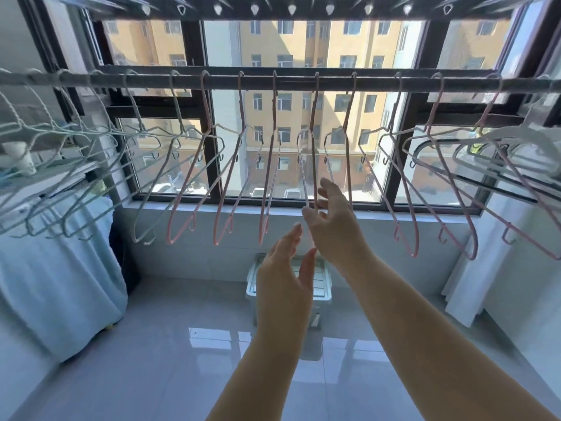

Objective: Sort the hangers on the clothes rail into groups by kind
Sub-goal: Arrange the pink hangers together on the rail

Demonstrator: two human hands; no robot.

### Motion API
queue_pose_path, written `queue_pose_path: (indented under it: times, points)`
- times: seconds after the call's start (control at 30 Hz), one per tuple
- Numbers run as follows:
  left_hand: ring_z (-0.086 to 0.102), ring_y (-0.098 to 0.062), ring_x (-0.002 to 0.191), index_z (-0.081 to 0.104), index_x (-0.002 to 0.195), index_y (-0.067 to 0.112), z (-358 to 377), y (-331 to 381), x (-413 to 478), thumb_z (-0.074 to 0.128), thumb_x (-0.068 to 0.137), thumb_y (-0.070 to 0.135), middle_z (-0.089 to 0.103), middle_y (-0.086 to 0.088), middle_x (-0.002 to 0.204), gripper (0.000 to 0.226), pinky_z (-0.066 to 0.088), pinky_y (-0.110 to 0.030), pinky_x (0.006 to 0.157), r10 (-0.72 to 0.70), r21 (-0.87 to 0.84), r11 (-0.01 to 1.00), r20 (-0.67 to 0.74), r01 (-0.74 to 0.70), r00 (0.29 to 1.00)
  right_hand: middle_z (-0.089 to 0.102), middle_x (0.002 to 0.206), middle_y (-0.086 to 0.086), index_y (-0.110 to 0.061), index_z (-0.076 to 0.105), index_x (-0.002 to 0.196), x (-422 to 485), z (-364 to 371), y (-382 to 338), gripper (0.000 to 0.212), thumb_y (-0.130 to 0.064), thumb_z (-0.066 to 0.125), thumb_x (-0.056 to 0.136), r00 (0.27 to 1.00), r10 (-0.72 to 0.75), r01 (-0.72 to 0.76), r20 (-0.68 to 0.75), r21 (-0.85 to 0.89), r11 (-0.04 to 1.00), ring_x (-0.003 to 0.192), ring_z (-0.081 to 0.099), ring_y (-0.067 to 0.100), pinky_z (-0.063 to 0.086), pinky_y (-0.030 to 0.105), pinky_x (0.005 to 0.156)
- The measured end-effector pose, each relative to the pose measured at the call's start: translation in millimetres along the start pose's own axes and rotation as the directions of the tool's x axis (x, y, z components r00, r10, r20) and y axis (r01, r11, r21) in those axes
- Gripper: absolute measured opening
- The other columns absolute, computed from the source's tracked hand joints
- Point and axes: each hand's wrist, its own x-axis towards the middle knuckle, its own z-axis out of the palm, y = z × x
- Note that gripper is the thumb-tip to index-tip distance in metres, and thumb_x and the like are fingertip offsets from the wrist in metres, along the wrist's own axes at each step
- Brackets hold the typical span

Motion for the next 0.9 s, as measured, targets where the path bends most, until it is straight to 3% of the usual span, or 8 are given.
queue_pose_path:
  times: [0.1,0.3,0.43,0.57,0.7,0.9]
  points:
    - [0.059,-0.005,0.101,0.056,0.121,0.019,-8,7,-5,0.064,0.083,0.017,0.063,0.002,0.115,0.039,0.044,-0.020,0.092,-0.013,0.010,1.000,-0.072,0.014,0.997,0.037,0.142,0.003,-0.017,0.029,0.141,-17,-7,-5,0.055,-0.014,0.051,0.091,0.998,-0.055,0.055,-0.006,-0.063,0.996,0.132,0.035,0.018,0.029,0.030,0.109]
    - [0.057,-0.001,0.101,0.056,0.118,0.021,-23,16,-28,0.063,0.083,0.017,0.063,0.008,0.112,0.035,0.038,-0.001,0.088,-0.032,0.044,0.998,-0.080,0.036,0.996,0.034,0.146,-0.003,-0.020,0.030,0.141,-51,-23,-9,0.056,-0.011,0.051,0.090,0.993,-0.118,0.121,0.023,-0.143,0.982,0.135,0.030,0.013,0.020,0.020,0.106]
    - [0.056,0.004,0.101,0.056,0.116,0.020,-35,13,-55,0.064,0.082,0.015,0.063,0.008,0.110,0.035,0.037,-0.001,0.089,-0.041,0.065,0.997,-0.081,0.046,0.996,0.039,0.140,-0.003,-0.019,0.035,0.139,-78,-24,-4,0.054,-0.009,0.052,0.089,0.992,-0.120,0.123,0.049,-0.072,0.990,0.129,0.036,0.010,0.028,0.020,0.103]
    - [0.052,0.004,0.106,0.055,0.117,0.020,-52,8,-80,0.063,0.083,0.017,0.063,0.007,0.113,0.036,0.039,-0.005,0.092,-0.055,0.098,0.993,-0.073,0.062,0.996,0.045,0.136,-0.003,-0.020,0.041,0.135,-106,-11,8,0.051,-0.007,0.054,0.087,0.994,-0.092,0.095,0.064,-0.041,0.995,0.125,0.043,0.012,0.033,0.030,0.108]
    - [0.049,0.005,0.108,0.055,0.118,0.018,-81,5,-82,0.064,0.082,0.016,0.063,0.007,0.113,0.037,0.037,-0.003,0.092,-0.058,0.134,0.988,-0.105,0.072,0.993,0.047,0.133,-0.001,-0.018,0.043,0.133,-115,9,2,0.048,-0.006,0.053,0.088,0.991,-0.073,0.074,0.110,-0.008,0.997,0.112,0.045,0.009,0.034,0.022,0.098]
    - [0.052,0.003,0.103,0.055,0.119,0.015,-133,-9,-46,0.065,0.081,0.014,0.056,0.012,0.111,0.039,0.031,0.005,0.086,-0.046,0.155,0.985,-0.204,0.078,0.978,0.049,0.128,0.001,-0.015,0.044,0.132,-101,49,-35,0.046,-0.004,0.053,0.088,0.982,-0.123,0.122,0.144,0.017,0.992,0.112,0.046,0.010,0.036,0.025,0.100]
